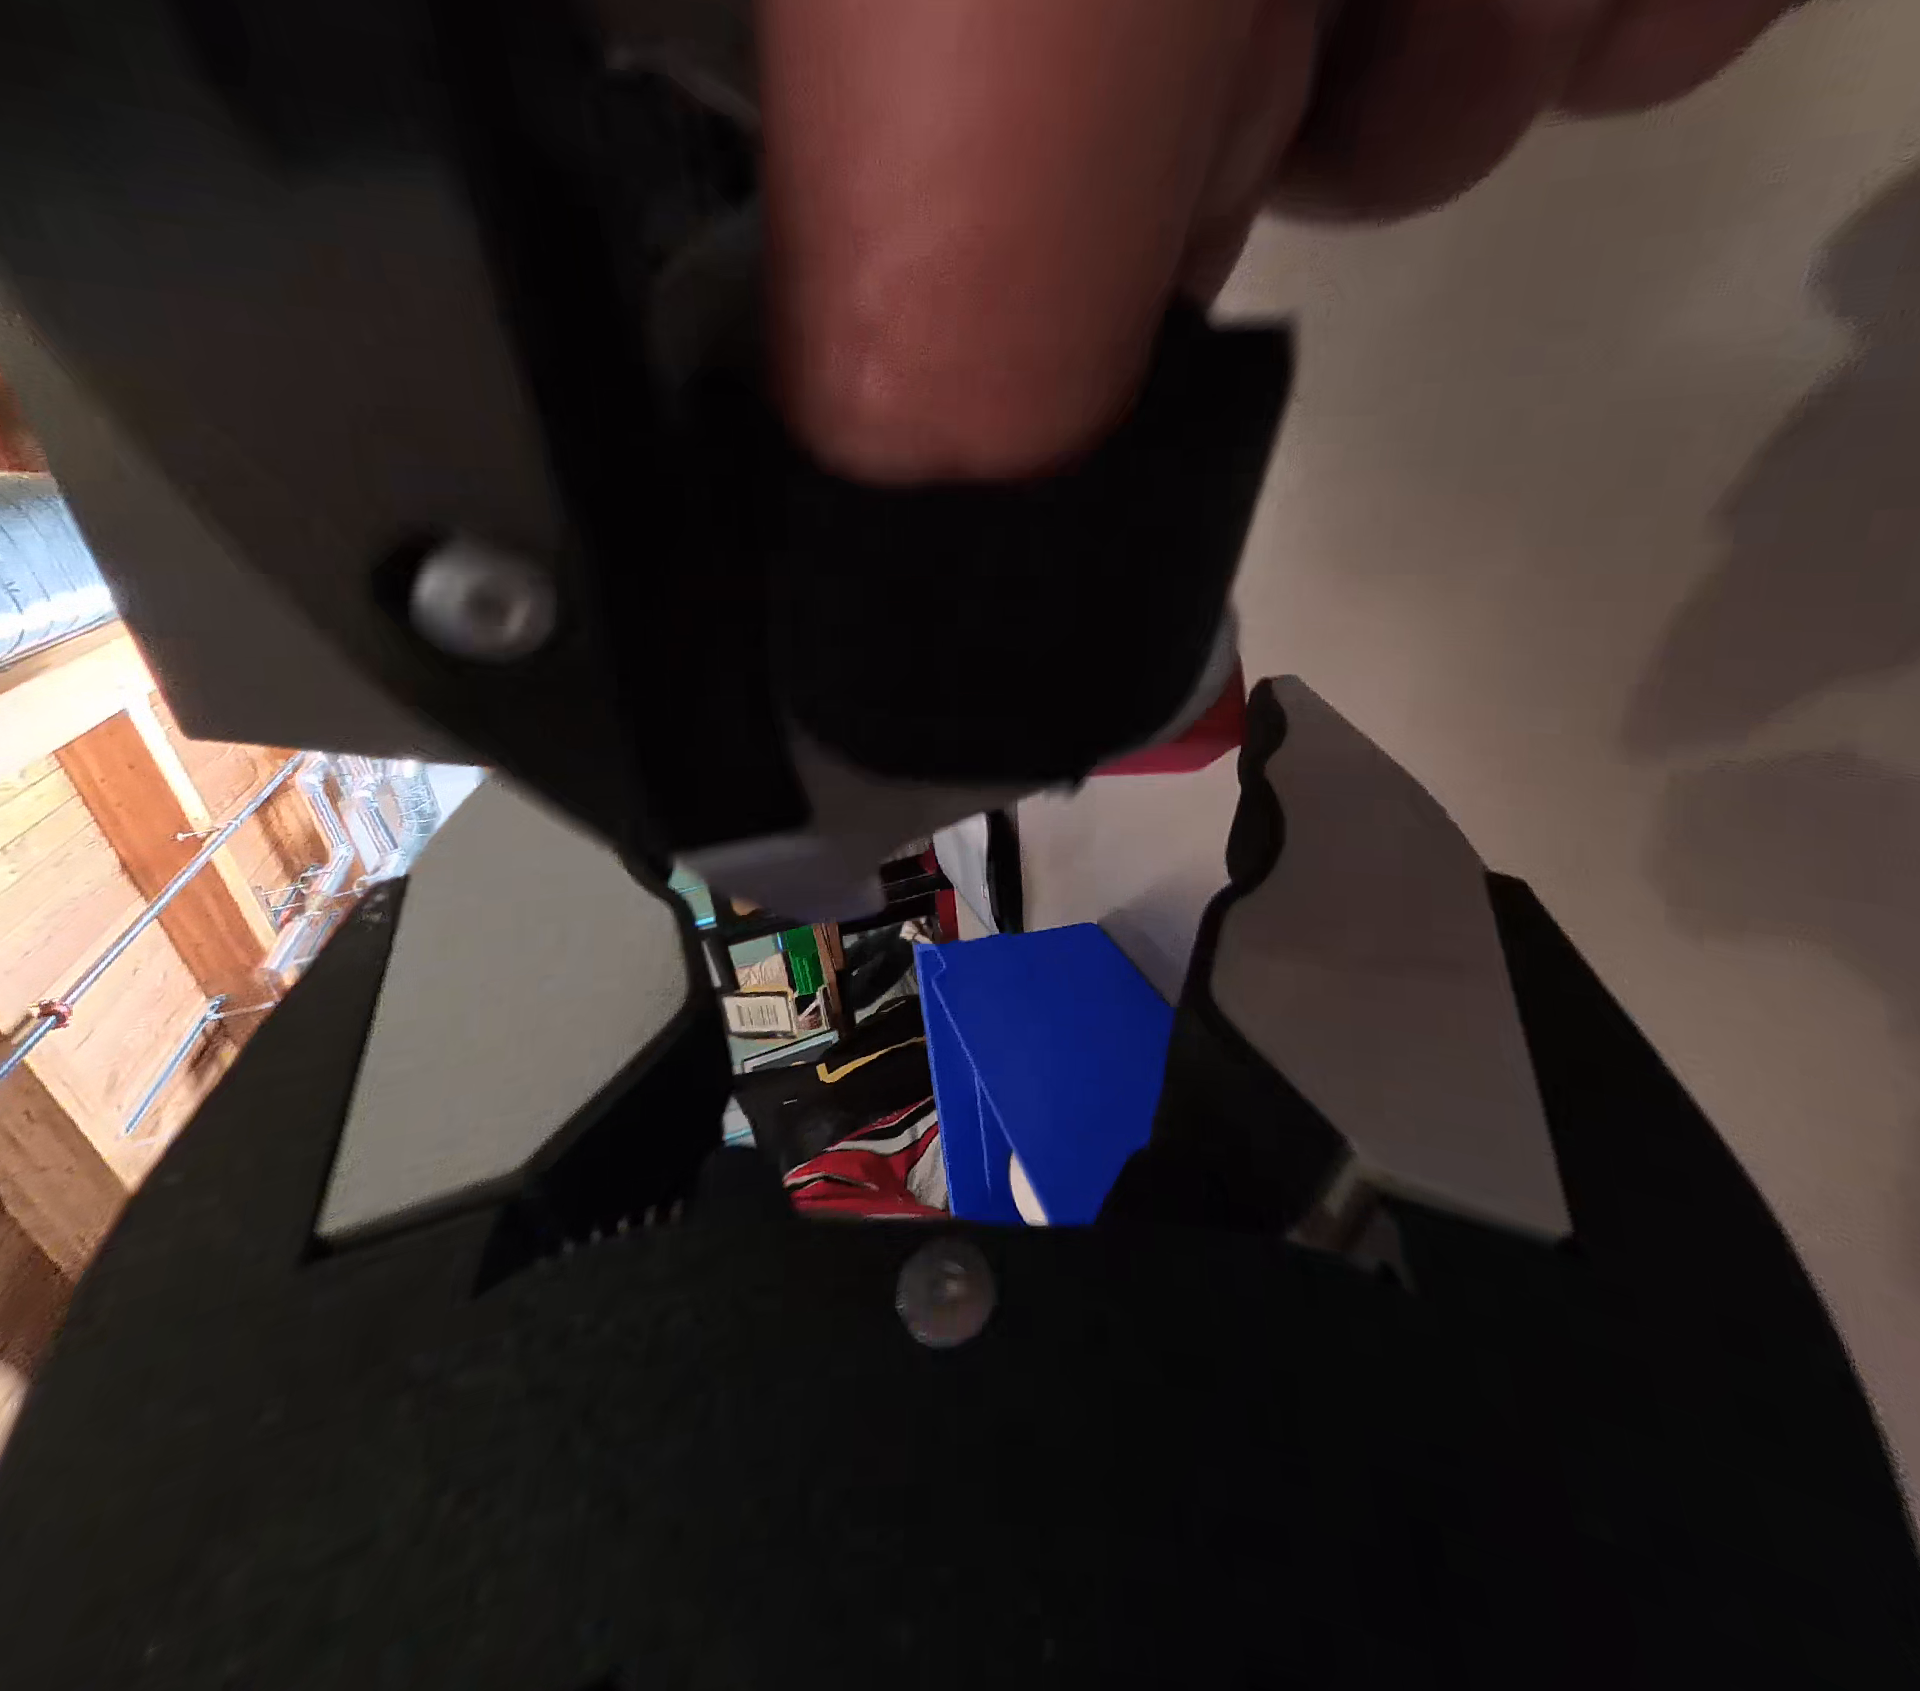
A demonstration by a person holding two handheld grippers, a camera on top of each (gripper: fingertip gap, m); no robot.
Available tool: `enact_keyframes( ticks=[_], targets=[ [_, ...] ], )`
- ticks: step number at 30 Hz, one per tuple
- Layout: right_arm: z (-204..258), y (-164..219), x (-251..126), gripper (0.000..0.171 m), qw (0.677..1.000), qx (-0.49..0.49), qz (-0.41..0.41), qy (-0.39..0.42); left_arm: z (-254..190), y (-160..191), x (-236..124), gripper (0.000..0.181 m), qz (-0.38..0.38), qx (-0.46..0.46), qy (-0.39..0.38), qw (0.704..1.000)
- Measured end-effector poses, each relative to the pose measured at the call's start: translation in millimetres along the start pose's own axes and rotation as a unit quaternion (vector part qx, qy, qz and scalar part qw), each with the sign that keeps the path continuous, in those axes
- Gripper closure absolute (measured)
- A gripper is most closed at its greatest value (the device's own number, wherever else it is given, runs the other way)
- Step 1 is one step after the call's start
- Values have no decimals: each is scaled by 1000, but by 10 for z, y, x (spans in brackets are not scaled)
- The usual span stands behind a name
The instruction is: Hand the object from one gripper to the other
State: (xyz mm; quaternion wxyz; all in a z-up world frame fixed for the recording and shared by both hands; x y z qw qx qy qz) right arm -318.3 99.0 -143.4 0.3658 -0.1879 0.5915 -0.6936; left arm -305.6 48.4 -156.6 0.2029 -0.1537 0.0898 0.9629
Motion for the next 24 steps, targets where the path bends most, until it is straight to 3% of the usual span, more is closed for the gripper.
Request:
enact_keyframes(
  ticks=[3,7,9,11,12,13,16,18,20,24],
  targets=[
    [-80,-2,-66,151,999,1,-22,25,-39,-123,62,76,9,-1,0,1000],
    [-124,-2,-115,153,1000,-1,-19,11,-34,-185,76,77,-2,-53,-5,999],
    [-227,7,-160,154,1000,5,-15,20,-15,-139,-25,89,-32,-115,-4,993],
    [-334,44,-231,154,1000,11,-16,16,-34,-62,-191,114,-90,-216,40,971],
    [-354,60,-278,154,1000,16,-26,-4,-40,23,-275,128,-123,-289,72,947],
    [-353,69,-337,154,998,19,-44,-32,-49,130,-343,130,-157,-379,115,905],
    [-335,87,-520,155,986,57,-97,-122,-104,444,-457,123,-269,-595,271,707],
    [-291,54,-605,155,963,116,-121,-210,-99,640,-460,124,-332,-663,292,604],
    [-215,12,-638,155,939,150,-138,-278,-101,693,-451,127,-375,-674,295,564],
    [-7,70,-529,155,929,147,-121,-317,-202,359,-496,126,-401,-622,366,564]
  ],
)
Point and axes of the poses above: each gripper's, where its closed fingertips meet, x out along the fingers, y out of its underside, z = x × y across the jaws, the point moved 6 cm from there along -x, back along the fingers, and after that the axes turned 5 degrees about x, right-handed, at the moved point
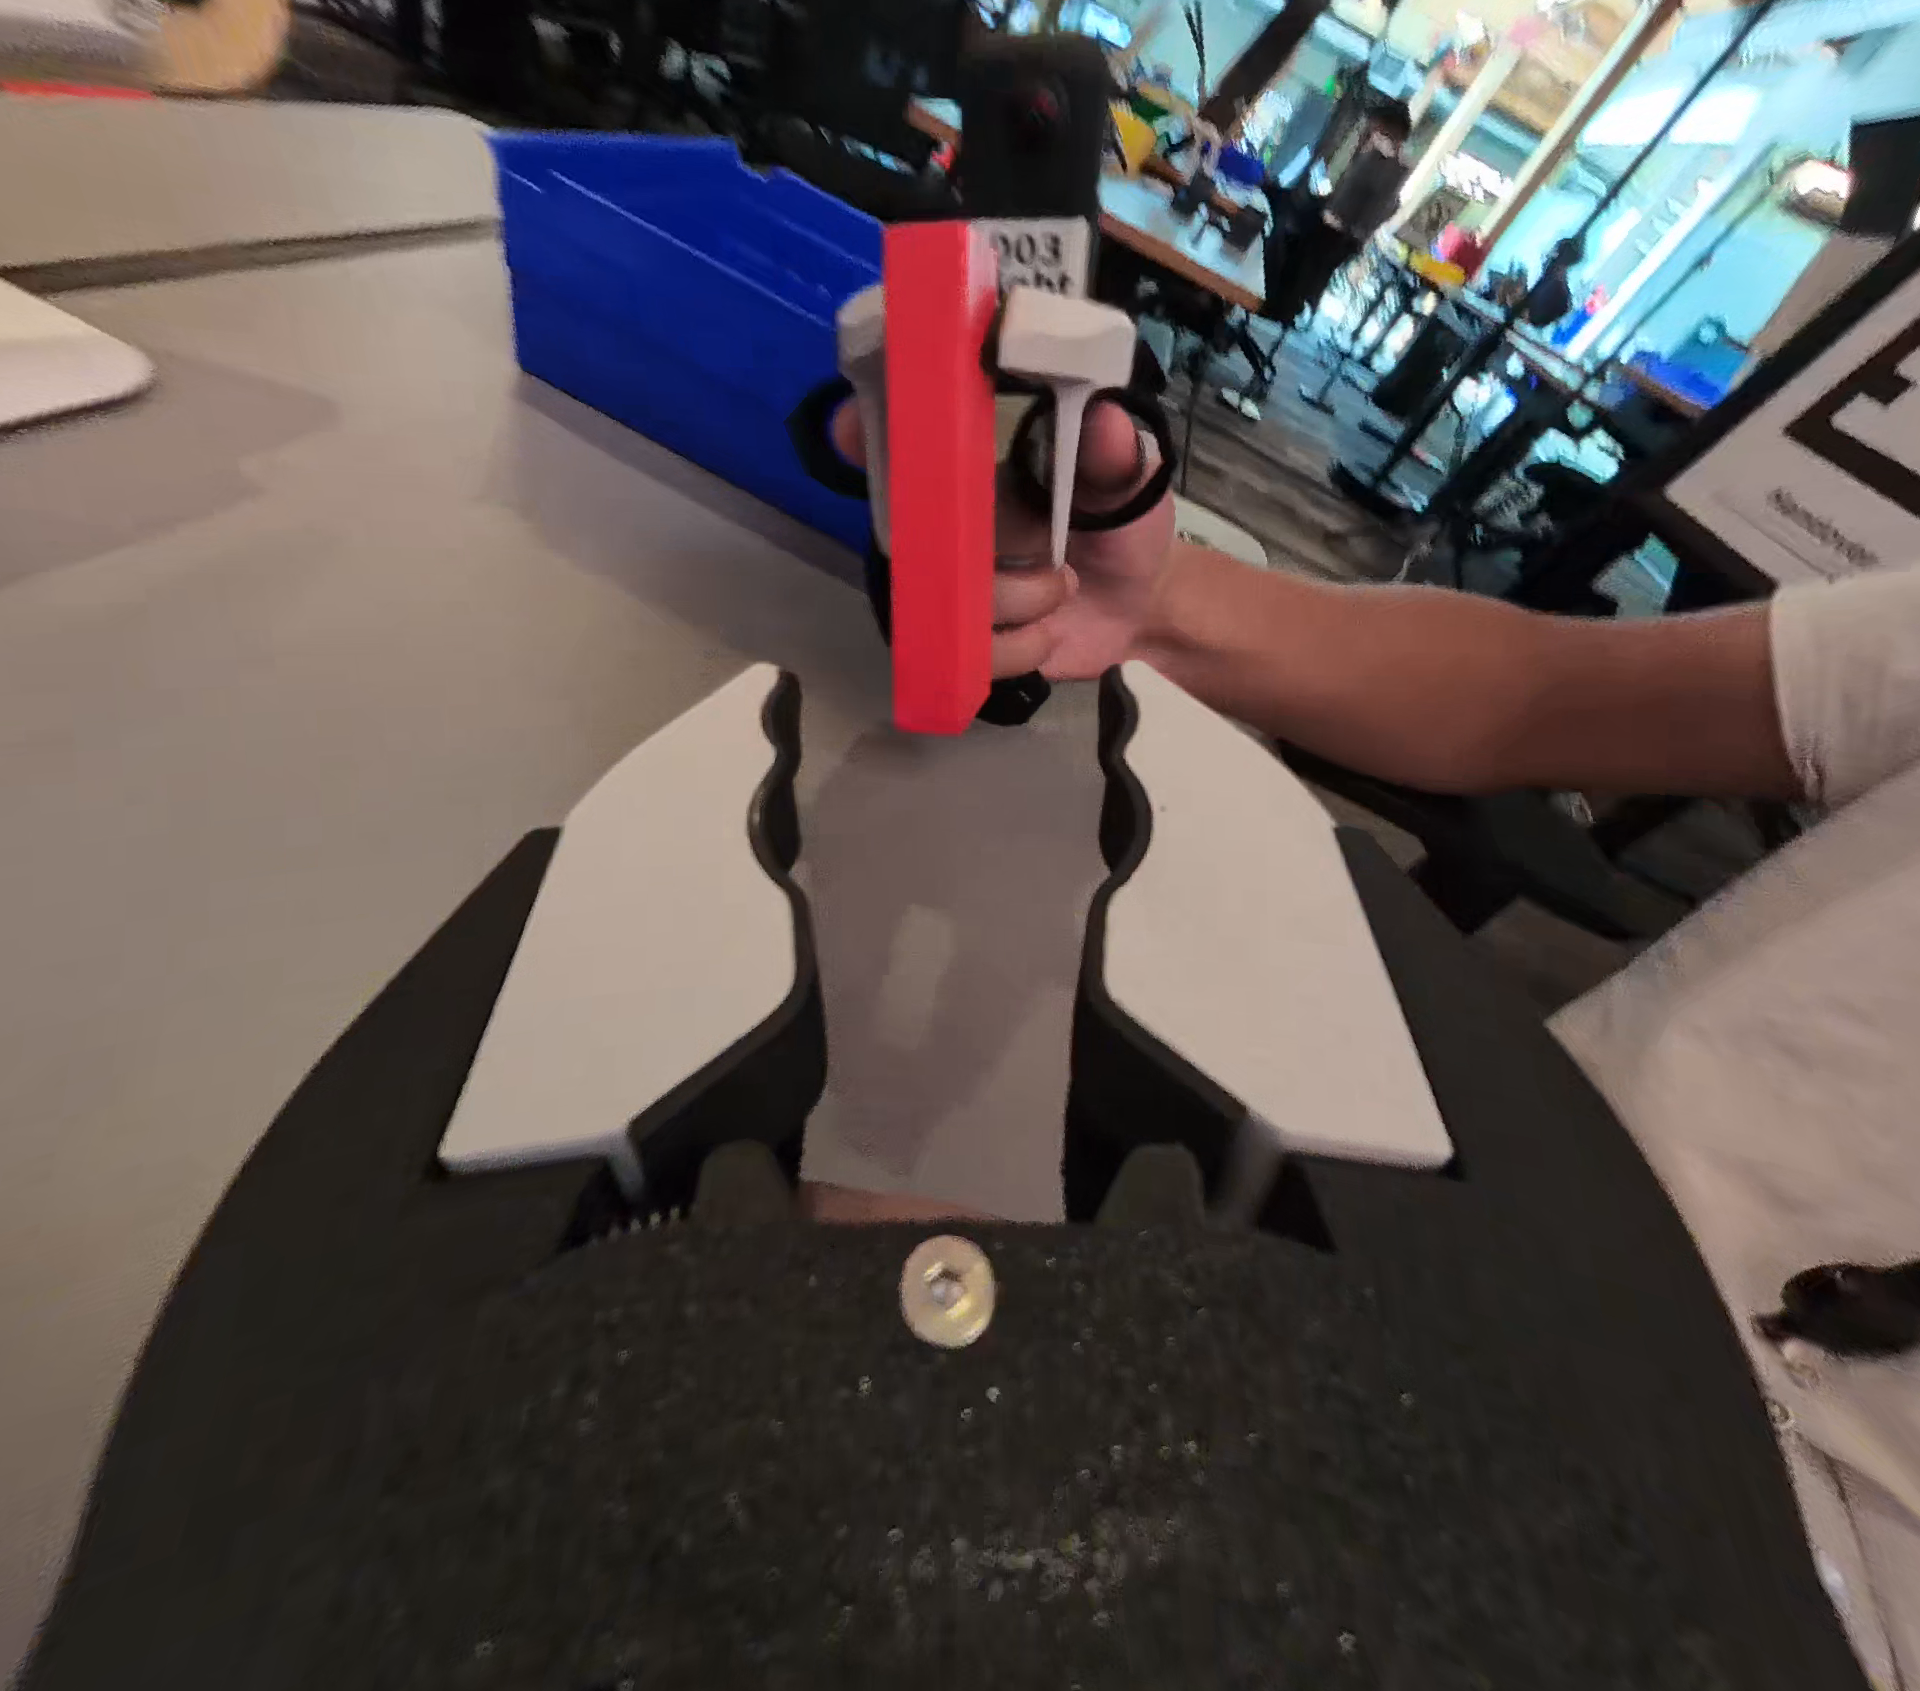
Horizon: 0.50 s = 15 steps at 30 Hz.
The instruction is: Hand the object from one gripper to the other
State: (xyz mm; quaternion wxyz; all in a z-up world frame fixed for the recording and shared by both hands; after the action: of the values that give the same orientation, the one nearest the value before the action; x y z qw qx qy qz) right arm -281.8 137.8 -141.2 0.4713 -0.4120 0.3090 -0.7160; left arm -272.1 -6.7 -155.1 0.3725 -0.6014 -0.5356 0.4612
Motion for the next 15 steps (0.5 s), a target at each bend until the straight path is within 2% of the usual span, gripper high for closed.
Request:
enact_keyframes(
  ticks=[2,4,5,7,10,12,15],
  targets=[
    [37,55,76,155,1000,12,0,-17,-91,72,154,129,21,12,13,1000],
    [61,105,127,154,999,18,5,-26,-142,90,251,134,10,9,19,1000],
    [72,124,142,155,999,19,9,-29,-154,97,282,140,7,4,24,1000],
    [98,136,143,155,999,22,13,-37,-134,105,302,163,3,0,21,1000],
    [75,127,117,154,999,22,22,-18,-97,97,268,165,-4,-11,27,1000],
    [21,112,89,152,1000,10,24,15,-41,91,226,165,-2,0,0,1000],
    [-99,56,33,132,995,-6,28,97,101,72,117,165,15,40,-81,996]
  ],
)
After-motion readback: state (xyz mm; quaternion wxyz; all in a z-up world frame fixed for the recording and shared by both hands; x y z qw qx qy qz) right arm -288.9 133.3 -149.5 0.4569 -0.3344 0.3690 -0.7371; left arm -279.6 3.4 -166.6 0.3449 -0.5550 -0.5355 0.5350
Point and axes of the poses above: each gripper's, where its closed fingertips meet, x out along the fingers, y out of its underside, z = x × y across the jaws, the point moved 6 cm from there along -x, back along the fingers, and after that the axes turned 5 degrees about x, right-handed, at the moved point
